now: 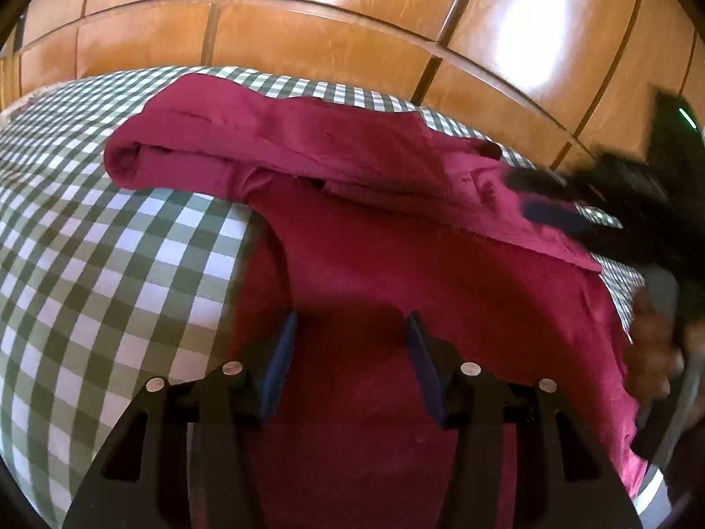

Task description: Fold small clothes

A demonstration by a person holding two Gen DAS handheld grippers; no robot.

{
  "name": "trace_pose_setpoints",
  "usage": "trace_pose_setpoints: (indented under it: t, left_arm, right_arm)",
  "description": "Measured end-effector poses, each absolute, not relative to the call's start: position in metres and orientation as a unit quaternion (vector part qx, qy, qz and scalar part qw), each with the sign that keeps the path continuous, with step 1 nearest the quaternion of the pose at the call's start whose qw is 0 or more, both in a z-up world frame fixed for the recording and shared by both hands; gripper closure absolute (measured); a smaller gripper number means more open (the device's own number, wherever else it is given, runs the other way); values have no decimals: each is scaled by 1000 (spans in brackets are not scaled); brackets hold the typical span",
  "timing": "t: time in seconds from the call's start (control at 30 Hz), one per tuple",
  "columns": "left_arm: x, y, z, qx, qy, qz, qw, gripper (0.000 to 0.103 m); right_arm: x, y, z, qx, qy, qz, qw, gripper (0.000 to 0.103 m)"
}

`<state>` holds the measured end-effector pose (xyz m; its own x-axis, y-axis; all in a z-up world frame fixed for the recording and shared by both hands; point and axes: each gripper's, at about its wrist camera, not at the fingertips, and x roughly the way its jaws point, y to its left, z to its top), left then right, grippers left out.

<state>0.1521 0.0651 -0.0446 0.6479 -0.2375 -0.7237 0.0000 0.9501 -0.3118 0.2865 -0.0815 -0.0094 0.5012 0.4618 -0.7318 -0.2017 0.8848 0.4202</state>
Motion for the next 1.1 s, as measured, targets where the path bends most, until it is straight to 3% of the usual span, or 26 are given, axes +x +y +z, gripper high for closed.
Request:
trace_pose_setpoints:
  t: [0.1,0.17,0.23,0.27,0.67,0.8,1.1]
  left_arm:
    - [148,65,-47,-143,406,-67,900,52]
    - [149,65,-48,-146,405,-68,900,51]
    - [144,66,-50,-152,403,-76,899,48]
    - [144,66,-50,-154,403,-77,899,48]
    - [140,65,-47,-151,402,-76,900,48]
    - [140,64,-46,-148,403,-74,900,48]
    - [145,62,-46,-144,407,-71,899,48]
  right_arm:
    - [316,-53,-27,128,492,186,841,55]
    - [327,-37,-38,105,508,180,836,66]
    - [332,-20,-41,58,508,172,842,89]
    - [333,-16,-38,43,504,167,846,94]
    - [308,-97,70,50,360,124,923,97]
    - [303,-143,65,66,363,81,926,101]
    - [288,-218,-8,104,428,-3,898,101]
